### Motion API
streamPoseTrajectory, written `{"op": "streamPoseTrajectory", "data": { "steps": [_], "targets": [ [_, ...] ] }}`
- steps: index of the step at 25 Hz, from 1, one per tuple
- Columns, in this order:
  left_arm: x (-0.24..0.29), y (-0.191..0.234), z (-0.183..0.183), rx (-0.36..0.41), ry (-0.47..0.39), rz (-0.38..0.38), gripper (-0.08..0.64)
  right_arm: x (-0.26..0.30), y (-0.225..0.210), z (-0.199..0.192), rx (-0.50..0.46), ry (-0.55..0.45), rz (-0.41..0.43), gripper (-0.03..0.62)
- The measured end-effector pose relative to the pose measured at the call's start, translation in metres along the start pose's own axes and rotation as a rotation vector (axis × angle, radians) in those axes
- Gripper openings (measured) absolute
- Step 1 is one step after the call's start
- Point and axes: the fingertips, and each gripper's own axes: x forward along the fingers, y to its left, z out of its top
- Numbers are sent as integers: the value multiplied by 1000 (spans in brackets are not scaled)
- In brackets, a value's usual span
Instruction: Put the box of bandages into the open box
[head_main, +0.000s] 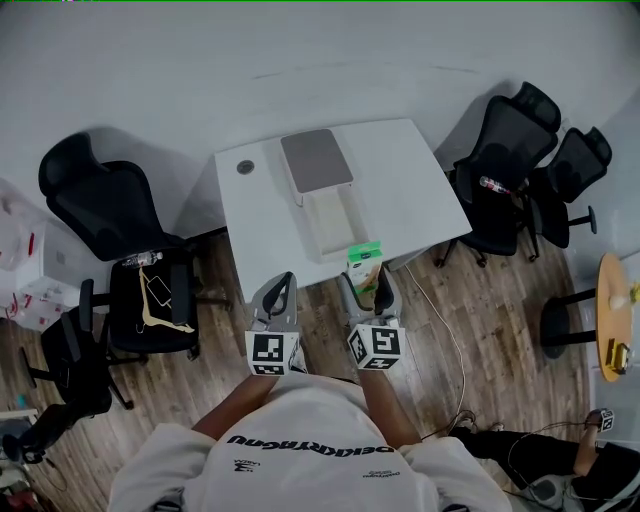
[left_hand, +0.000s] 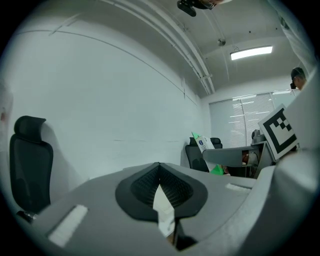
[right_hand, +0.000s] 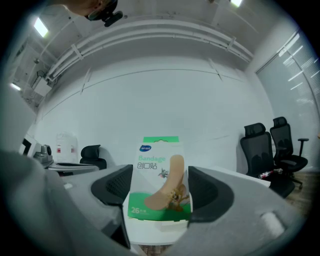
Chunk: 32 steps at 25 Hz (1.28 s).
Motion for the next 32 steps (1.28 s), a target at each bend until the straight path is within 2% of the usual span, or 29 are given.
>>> {"op": "streamPoseTrajectory", "data": {
  "steps": [10,16,18,26,32],
  "targets": [
    [10,17,-11,-30,10,-11,-2,22,8,-5,-7,25,-1,345],
    [16,6,-12,-37,15,-28,0,24,2,-10,-5,46,5,345],
    [20,4,-14,-34,21,-29,0,27,1,-8,24,39,17,345],
    [49,1,-13,-28,14,2,0,53,-17,4,26,15,53,345],
    [76,2,-14,-29,24,29,0,78,-36,-5,10,52,74,345]
  ]
}}
